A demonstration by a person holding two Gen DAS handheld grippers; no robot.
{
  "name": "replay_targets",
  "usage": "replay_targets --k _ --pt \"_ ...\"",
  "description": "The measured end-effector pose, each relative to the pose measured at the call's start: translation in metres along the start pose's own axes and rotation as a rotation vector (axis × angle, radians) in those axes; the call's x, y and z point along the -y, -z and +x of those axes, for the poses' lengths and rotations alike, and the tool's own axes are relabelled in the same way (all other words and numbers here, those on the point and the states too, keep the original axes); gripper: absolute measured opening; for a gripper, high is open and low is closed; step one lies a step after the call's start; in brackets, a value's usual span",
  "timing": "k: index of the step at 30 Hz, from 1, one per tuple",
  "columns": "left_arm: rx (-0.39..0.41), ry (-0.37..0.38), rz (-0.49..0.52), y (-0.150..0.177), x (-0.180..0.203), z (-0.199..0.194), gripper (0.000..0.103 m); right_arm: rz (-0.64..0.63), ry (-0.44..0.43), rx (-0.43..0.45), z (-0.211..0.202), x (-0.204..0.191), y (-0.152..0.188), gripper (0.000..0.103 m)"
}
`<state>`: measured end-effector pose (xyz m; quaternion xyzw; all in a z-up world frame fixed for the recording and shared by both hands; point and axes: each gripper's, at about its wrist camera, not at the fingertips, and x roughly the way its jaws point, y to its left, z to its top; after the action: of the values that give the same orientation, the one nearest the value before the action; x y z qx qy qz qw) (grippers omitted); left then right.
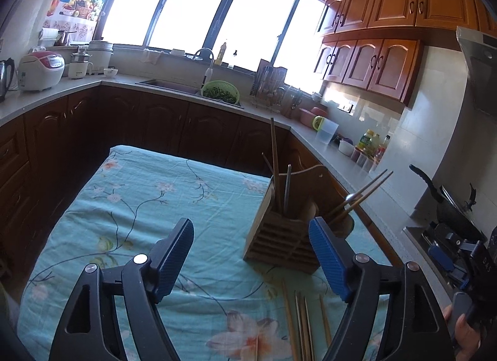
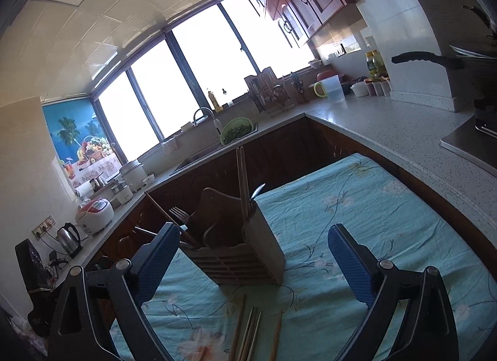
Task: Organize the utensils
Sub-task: 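Move both open grippers back over the remaining chopsticks on the cloth, then grasp a metal chopstick with the left gripper while the right grasps a wooden one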
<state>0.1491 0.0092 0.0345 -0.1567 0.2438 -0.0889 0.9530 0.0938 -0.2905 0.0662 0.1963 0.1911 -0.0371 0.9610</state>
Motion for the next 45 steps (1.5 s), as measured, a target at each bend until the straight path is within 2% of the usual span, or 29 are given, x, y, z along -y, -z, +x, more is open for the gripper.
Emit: replay_targets --k 7,17,32,39,43,45 --pt "-0.074 -0.014 0.007 0.024 0.004 -0.021 0.076 -0.003 0.034 -0.085 -0.010 0.009 0.037 0.097" --pt "-0.145 -0.035 -0.002 0.046 -0.001 -0.036 0.076 -0.008 0.059 -0.158 -0.017 0.014 0.077 0.097" --pt "-0.246 -0.072 0.062 0.062 0.010 -0.022 0.076 -0.100 0.074 -0.252 0.004 0.001 0.101 0.096" --pt "-0.347 -0.065 0.115 0.067 0.020 0.003 0.074 -0.124 0.095 -0.304 0.023 0.001 0.104 0.079" --pt "-0.386 -0.058 0.159 0.069 0.029 0.016 0.063 -0.139 0.097 -0.342 0.037 0.000 0.106 0.070" --pt "-0.406 -0.051 0.173 0.070 0.032 0.023 0.058 -0.143 0.098 -0.361 0.045 -0.001 0.107 0.062"
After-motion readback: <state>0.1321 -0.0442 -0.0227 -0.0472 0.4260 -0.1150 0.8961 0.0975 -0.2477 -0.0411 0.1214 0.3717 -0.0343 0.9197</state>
